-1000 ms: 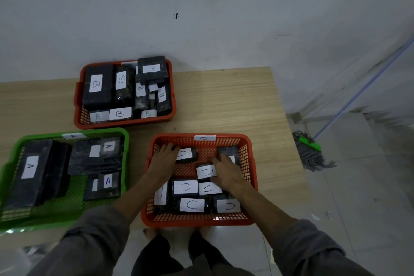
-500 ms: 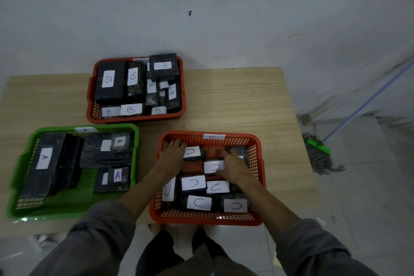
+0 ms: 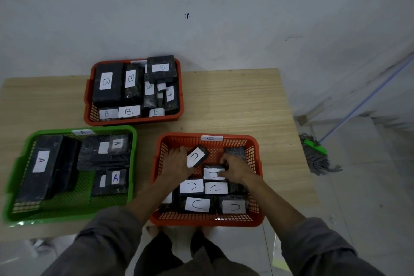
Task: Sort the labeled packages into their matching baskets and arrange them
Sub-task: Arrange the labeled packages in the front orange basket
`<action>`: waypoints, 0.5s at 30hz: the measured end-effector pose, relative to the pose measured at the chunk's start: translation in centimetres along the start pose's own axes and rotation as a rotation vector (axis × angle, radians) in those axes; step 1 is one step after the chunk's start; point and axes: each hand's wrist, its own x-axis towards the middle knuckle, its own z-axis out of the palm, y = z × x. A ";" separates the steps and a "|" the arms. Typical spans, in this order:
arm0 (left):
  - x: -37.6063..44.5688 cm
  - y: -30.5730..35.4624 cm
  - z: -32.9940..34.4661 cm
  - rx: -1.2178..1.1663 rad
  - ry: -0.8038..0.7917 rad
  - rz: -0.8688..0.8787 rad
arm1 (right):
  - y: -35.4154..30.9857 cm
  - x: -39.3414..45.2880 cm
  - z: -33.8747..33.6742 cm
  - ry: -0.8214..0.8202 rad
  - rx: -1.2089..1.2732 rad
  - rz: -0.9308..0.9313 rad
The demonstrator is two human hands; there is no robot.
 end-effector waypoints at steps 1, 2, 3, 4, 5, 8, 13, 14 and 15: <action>0.0 0.3 0.3 -0.020 -0.021 -0.018 | 0.1 0.0 0.0 0.003 0.006 0.004; -0.1 0.7 0.6 -0.016 -0.038 -0.038 | 0.1 -0.1 0.0 0.007 0.009 0.006; -0.1 1.0 0.9 0.029 -0.044 -0.055 | 0.1 -0.1 0.0 0.012 0.009 0.005; -0.2 1.3 1.2 0.103 -0.039 -0.066 | 0.1 -0.2 0.0 0.016 0.009 0.005; -0.3 1.4 1.5 0.185 -0.025 -0.072 | 0.1 -0.2 0.0 0.019 0.012 0.006; -0.7 1.2 1.5 0.351 -0.050 -0.075 | 0.3 -0.1 0.1 0.022 0.028 0.007; -0.9 0.0 0.8 0.370 -0.081 -0.043 | 0.0 0.2 0.3 0.056 0.036 -0.007; -0.8 -0.1 0.5 0.330 -0.071 -0.031 | -0.1 0.3 0.4 0.054 0.016 -0.017; -0.7 -0.3 0.2 0.275 -0.047 -0.009 | -0.3 0.3 0.6 0.051 -0.007 -0.028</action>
